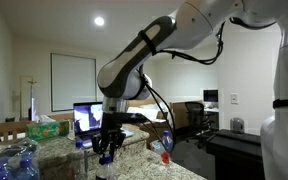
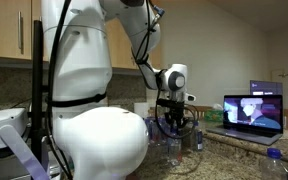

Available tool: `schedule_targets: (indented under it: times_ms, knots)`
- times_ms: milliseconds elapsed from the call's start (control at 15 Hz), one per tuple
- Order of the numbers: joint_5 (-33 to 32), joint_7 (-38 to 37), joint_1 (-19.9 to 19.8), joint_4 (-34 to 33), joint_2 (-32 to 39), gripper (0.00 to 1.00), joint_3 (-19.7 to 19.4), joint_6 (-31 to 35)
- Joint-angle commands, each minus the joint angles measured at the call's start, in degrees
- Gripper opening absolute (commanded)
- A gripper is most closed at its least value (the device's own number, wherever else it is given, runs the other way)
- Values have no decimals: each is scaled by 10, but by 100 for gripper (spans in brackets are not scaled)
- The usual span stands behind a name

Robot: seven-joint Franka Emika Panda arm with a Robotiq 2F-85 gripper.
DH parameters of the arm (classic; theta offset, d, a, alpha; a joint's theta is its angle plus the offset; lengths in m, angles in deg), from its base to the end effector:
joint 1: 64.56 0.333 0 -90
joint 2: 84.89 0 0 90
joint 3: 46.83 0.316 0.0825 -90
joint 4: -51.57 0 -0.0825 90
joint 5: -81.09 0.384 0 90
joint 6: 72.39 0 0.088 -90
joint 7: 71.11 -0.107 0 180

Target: Move the three empty water bottles to the right

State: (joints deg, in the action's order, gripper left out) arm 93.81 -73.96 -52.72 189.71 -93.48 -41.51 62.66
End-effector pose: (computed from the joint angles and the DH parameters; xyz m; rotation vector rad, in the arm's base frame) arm 0.4588 0.1449 0.3787 -2.9716 -0.1479 -0.1020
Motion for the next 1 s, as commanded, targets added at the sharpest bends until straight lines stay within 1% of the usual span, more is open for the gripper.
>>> schedule_targets:
  times_ms: [0, 267, 333, 667, 933]
  knots:
    - [-10, -35, -28, -18, -14, 15, 2, -40]
    - [-13, -65, -62, -17, -40, 15, -15, -62]
    - [-6, -59, -74, -15, -45, 15, -26, -69]
    - [-12, -56, -133, -18, -63, 15, -77, -124]
    - [-19, -46, -167, -31, -59, 15, -110, -150]
